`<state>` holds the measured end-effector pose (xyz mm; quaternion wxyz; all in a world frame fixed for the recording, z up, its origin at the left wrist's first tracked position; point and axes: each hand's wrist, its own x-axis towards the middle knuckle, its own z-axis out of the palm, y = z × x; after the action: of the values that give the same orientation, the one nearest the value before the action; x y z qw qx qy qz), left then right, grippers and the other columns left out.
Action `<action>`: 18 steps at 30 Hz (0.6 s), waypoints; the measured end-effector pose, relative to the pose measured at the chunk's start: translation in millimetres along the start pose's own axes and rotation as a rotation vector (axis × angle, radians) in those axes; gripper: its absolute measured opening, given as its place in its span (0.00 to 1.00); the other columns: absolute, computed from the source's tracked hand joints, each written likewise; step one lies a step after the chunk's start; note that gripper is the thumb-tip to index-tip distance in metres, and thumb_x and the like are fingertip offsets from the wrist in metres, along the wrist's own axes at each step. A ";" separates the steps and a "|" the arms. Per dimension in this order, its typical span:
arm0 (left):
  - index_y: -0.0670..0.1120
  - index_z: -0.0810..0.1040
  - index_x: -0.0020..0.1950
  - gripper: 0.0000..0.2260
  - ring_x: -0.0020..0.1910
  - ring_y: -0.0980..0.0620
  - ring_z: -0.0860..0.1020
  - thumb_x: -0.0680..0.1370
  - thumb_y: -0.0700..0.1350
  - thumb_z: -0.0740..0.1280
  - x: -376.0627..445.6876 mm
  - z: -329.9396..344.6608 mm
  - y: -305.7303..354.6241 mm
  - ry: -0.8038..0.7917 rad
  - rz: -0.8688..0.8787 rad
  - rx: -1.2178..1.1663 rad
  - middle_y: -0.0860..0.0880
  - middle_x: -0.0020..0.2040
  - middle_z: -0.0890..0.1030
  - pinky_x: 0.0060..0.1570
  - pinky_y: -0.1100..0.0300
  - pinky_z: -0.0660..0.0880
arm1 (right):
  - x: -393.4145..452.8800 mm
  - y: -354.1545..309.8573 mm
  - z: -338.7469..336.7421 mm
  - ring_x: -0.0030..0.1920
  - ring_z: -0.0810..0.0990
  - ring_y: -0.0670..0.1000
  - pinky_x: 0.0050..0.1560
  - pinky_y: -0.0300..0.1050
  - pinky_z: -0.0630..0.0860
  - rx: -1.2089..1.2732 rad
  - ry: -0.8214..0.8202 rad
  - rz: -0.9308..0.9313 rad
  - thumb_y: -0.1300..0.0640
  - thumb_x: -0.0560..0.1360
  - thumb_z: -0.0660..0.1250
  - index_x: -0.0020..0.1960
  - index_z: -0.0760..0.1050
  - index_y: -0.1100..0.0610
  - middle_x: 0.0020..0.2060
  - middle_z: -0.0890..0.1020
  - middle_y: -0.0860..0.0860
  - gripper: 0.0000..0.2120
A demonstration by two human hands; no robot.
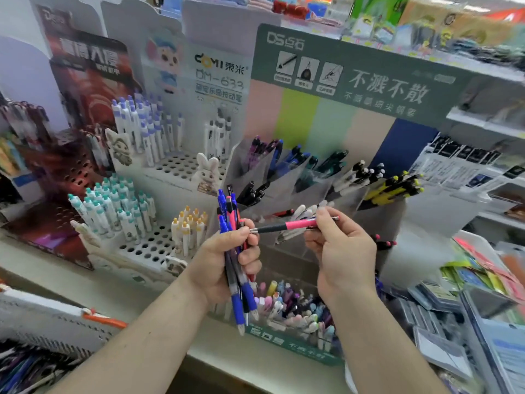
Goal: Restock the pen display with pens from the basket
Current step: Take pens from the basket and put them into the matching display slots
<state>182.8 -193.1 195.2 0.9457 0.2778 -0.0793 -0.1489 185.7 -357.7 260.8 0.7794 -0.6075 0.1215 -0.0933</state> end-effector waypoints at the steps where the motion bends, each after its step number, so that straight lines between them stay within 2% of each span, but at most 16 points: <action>1: 0.46 0.80 0.44 0.17 0.24 0.56 0.71 0.60 0.41 0.82 3.8 1.1 -2.3 -0.051 -0.024 -0.057 0.50 0.34 0.77 0.25 0.63 0.71 | -0.9 0.7 -4.3 0.30 0.77 0.47 0.38 0.43 0.76 0.010 0.001 0.018 0.59 0.79 0.68 0.47 0.83 0.59 0.30 0.80 0.50 0.06; 5: 0.45 0.78 0.53 0.05 0.34 0.55 0.78 0.78 0.42 0.69 20.4 10.1 -13.8 -0.323 -0.152 -0.285 0.50 0.42 0.81 0.37 0.62 0.73 | -2.6 0.4 -18.5 0.30 0.78 0.47 0.36 0.41 0.77 0.050 0.033 0.100 0.58 0.81 0.65 0.49 0.83 0.58 0.34 0.80 0.51 0.09; 9: 0.44 0.77 0.53 0.05 0.36 0.53 0.79 0.79 0.43 0.67 34.9 18.4 -21.2 -0.375 -0.253 -0.395 0.49 0.43 0.82 0.40 0.61 0.74 | -2.2 -4.6 -28.3 0.30 0.78 0.47 0.35 0.41 0.77 0.148 0.077 0.102 0.60 0.82 0.63 0.51 0.81 0.59 0.34 0.80 0.52 0.09; 11: 0.44 0.79 0.51 0.04 0.34 0.54 0.78 0.77 0.42 0.70 39.1 22.5 -21.4 -0.330 -0.277 -0.370 0.50 0.42 0.82 0.37 0.62 0.74 | 0.4 -14.4 -35.8 0.31 0.79 0.47 0.35 0.39 0.77 0.196 0.138 0.023 0.62 0.82 0.63 0.51 0.81 0.59 0.34 0.81 0.52 0.08; 13: 0.46 0.80 0.46 0.09 0.28 0.56 0.75 0.69 0.40 0.77 42.7 25.0 -21.3 -0.225 -0.268 -0.282 0.52 0.38 0.80 0.31 0.63 0.72 | 5.4 -30.4 -48.4 0.31 0.79 0.48 0.36 0.39 0.77 0.204 0.257 -0.148 0.63 0.81 0.64 0.49 0.82 0.58 0.33 0.82 0.51 0.08; 16: 0.48 0.77 0.43 0.22 0.23 0.57 0.70 0.56 0.40 0.84 44.2 29.7 -22.7 -0.066 -0.199 -0.115 0.53 0.33 0.76 0.25 0.64 0.70 | 13.4 -53.6 -72.2 0.30 0.78 0.48 0.35 0.38 0.75 0.041 0.472 -0.479 0.63 0.78 0.66 0.45 0.82 0.55 0.28 0.81 0.46 0.08; 18: 0.48 0.75 0.43 0.26 0.23 0.57 0.69 0.52 0.41 0.84 44.8 31.8 -25.6 -0.030 -0.177 -0.032 0.52 0.33 0.75 0.24 0.64 0.69 | 20.7 -58.4 -85.5 0.32 0.78 0.47 0.34 0.36 0.74 -0.117 0.580 -0.621 0.60 0.76 0.66 0.46 0.83 0.55 0.29 0.81 0.45 0.06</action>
<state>211.5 -244.2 210.7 0.9319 0.2662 -0.0659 -0.2374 179.6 -457.0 296.0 0.6122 -0.6070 0.1521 -0.4834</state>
